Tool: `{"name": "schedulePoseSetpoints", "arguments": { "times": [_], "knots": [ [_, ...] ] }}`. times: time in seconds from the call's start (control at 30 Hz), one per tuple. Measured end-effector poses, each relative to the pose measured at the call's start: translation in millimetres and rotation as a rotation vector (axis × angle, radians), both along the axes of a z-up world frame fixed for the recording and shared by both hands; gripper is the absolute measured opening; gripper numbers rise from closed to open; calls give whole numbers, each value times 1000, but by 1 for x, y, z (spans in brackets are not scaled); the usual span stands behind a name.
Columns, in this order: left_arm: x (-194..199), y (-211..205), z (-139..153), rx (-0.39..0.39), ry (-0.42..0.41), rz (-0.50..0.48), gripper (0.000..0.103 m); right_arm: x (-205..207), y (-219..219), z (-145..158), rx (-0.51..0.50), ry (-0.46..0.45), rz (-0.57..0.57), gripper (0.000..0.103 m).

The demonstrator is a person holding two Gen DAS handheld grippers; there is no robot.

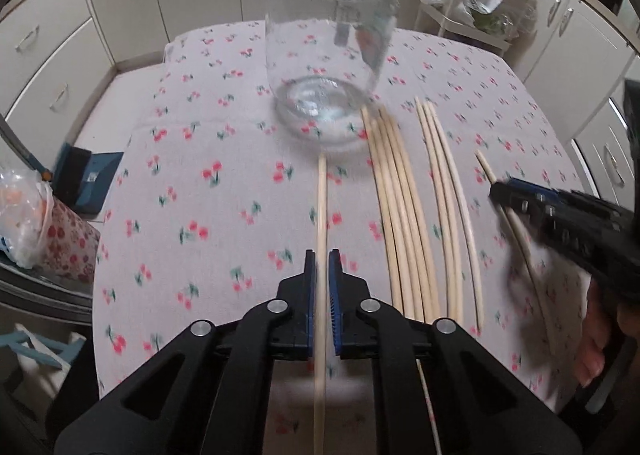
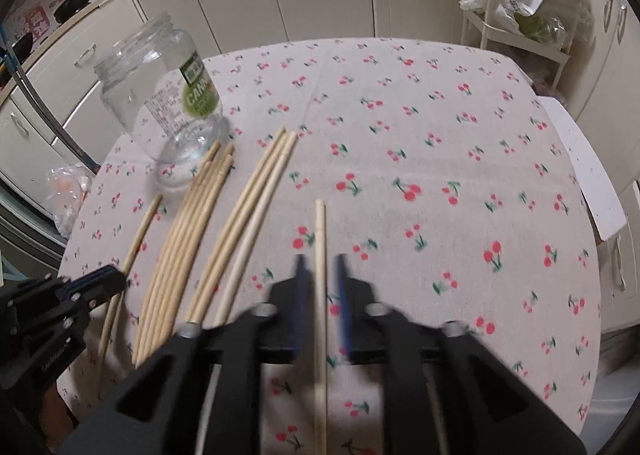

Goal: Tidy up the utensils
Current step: 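Grasp one wooden stick with the left tool while the right tool grasps another, then lift the held sticks with both tools and lower them into the glass jar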

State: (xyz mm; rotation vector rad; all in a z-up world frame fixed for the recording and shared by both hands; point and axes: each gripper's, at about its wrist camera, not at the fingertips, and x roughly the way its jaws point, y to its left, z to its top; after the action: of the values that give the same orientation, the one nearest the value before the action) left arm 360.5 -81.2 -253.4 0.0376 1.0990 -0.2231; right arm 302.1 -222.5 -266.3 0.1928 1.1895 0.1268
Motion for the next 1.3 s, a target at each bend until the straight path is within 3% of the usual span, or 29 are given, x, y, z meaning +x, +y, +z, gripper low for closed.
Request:
{"name": "schedulePoseSetpoints", "arguments": {
  "times": [0.1,0.23,0.3,0.37,0.47,0.57,0.73,0.93,1.1,1.3],
  "knots": [
    [18,-5,-1,29,-25,8,17,7,4,-2,-17,-10,15,34],
    [34,-15,-4,82,-44,-10,18,11,7,-5,-81,-36,46,10],
    [37,-20,-5,106,-54,-28,18,11,10,-5,-97,-48,66,7],
    [38,-24,-5,113,-53,-54,7,10,13,-5,-117,-57,78,7],
    [36,-30,-4,136,-59,-97,5,8,12,-4,-104,-59,77,6],
    [32,-22,2,66,-40,-104,5,5,4,-1,-48,-61,44,6],
    [18,1,37,-73,-95,-114,5,-1,-8,-4,45,-44,-4,6],
    [9,24,106,-208,-297,-87,5,-7,-14,-8,124,-53,-47,6],
    [25,34,152,-290,-476,7,5,-8,-16,-9,151,-63,-62,6],
    [62,39,179,-361,-566,98,5,-7,-20,-11,180,-75,-80,6]
  ]
}}
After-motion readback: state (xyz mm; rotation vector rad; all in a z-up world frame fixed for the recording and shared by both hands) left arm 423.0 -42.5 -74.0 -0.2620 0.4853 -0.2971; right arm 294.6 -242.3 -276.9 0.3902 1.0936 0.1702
